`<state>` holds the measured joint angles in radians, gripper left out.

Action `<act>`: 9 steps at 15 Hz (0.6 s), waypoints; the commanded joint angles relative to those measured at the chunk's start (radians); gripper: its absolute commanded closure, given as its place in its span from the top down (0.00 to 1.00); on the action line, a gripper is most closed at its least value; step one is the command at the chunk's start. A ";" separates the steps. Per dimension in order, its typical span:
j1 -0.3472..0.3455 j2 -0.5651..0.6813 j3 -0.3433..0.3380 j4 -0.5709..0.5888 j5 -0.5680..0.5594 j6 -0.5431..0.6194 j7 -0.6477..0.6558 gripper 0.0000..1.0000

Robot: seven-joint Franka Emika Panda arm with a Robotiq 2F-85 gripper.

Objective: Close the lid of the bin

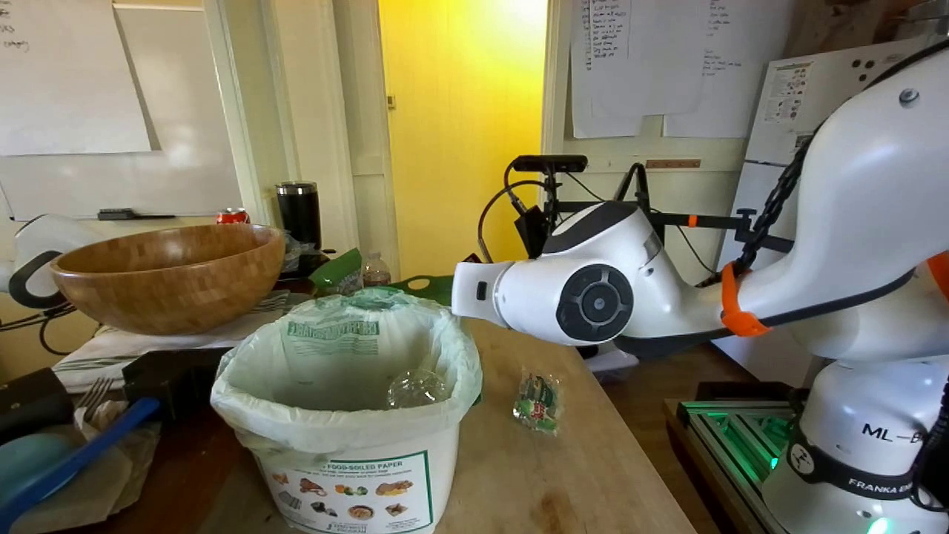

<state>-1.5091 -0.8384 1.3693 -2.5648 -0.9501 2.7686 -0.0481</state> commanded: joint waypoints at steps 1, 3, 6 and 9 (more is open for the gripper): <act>0.019 0.020 0.037 0.037 -0.115 -0.099 -0.008 0.03; 0.039 0.040 0.040 0.041 -0.183 -0.158 -0.007 0.03; 0.077 0.071 0.043 0.047 -0.291 -0.269 0.007 0.03; 0.115 0.127 0.050 0.058 -0.405 -0.398 0.018 0.03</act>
<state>-1.4249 -0.8053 1.3886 -2.5313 -1.2359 2.4782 -0.0322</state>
